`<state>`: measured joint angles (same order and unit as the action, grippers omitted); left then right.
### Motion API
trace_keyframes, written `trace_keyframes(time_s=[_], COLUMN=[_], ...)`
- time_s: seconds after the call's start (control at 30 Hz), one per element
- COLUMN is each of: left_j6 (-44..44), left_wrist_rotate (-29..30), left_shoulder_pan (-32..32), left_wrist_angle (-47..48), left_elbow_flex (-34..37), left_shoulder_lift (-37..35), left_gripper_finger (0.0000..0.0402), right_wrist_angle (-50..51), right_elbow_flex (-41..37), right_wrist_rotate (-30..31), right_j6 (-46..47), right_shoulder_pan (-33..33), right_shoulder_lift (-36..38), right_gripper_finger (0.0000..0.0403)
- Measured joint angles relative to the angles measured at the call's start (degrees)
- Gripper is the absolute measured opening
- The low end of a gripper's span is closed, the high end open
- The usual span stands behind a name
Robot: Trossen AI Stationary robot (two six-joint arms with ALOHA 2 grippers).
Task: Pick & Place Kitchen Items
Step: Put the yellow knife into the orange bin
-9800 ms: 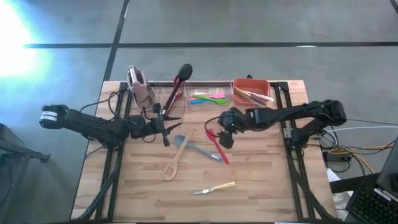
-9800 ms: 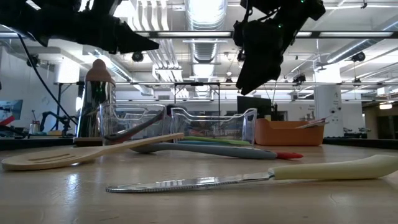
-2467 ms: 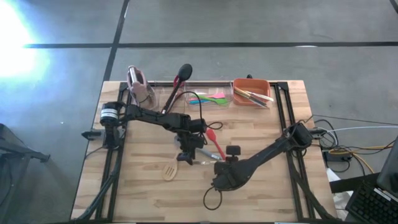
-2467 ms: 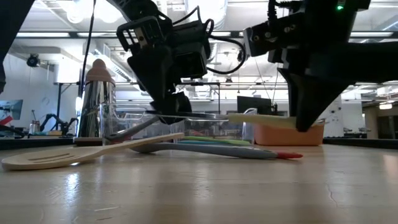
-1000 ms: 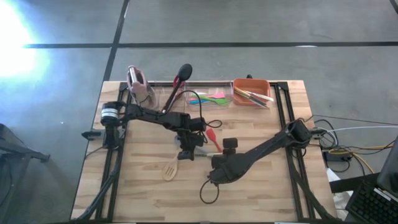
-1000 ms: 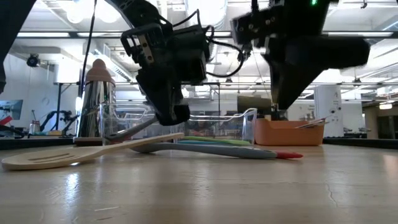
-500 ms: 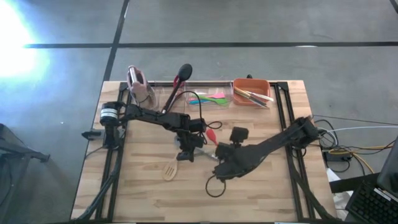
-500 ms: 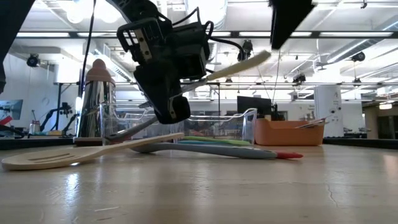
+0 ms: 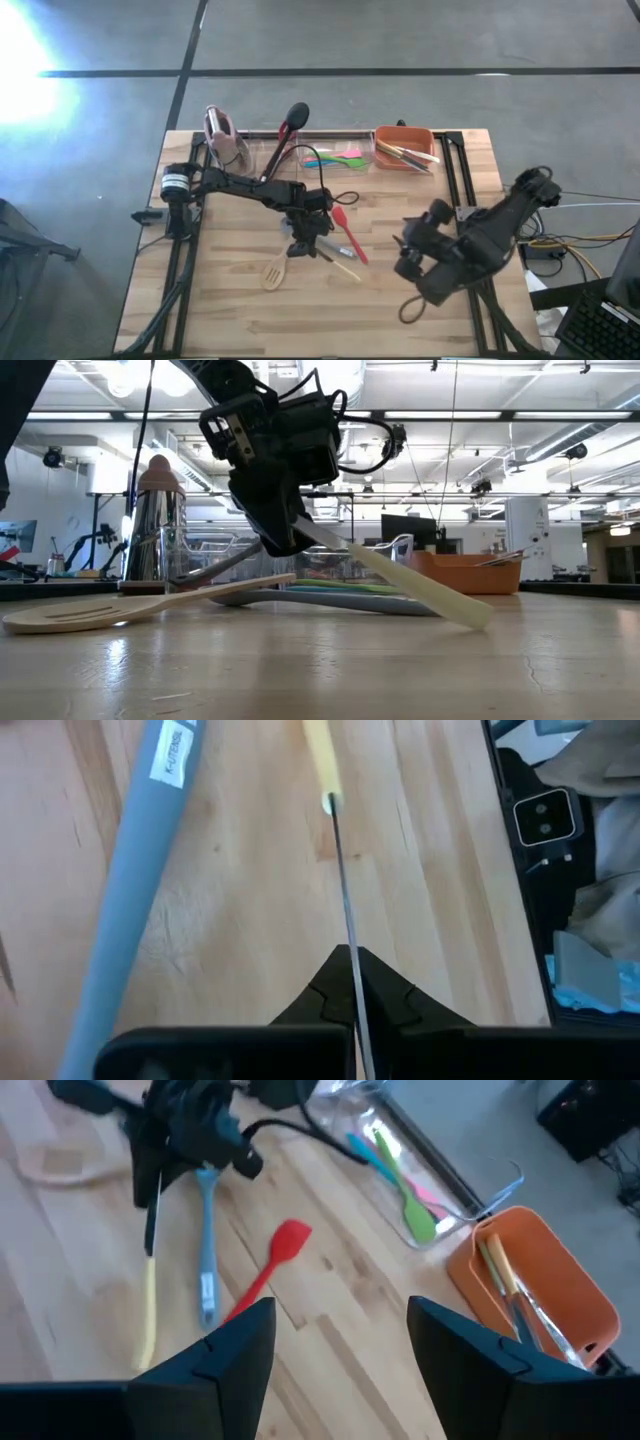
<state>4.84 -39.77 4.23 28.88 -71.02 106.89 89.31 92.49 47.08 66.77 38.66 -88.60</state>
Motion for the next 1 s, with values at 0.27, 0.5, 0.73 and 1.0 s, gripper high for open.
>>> trace_keyframes(time_s=[0.27,0.5,0.73,1.0], left_j6=[0.0,0.2,0.2,-0.4], left_wrist_rotate=[0.4,0.9,0.9,1.6], left_shoulder_pan=[0.1,0.4,1.0,1.4], left_wrist_angle=[0.0,-0.1,0.0,-0.4], left_elbow_flex=[0.0,0.0,0.0,0.0], left_shoulder_lift=[0.0,0.0,0.0,0.0], left_gripper_finger=[0.0,0.0,0.0,0.0], right_wrist_angle=[-3.1,-18.2,-46.5,-78.3], right_elbow_flex=[-6.9,-15.5,-30.3,-44.0], right_wrist_rotate=[4.2,3.4,-3.0,-15.0], right_j6=[5.0,1.0,-0.9,-7.0], right_shoulder_pan=[2.4,2.5,3.0,0.6], right_shoulder_lift=[2.8,2.7,3.1,3.1], right_gripper_finger=[0.0219,0.0219,0.0219,0.0219])
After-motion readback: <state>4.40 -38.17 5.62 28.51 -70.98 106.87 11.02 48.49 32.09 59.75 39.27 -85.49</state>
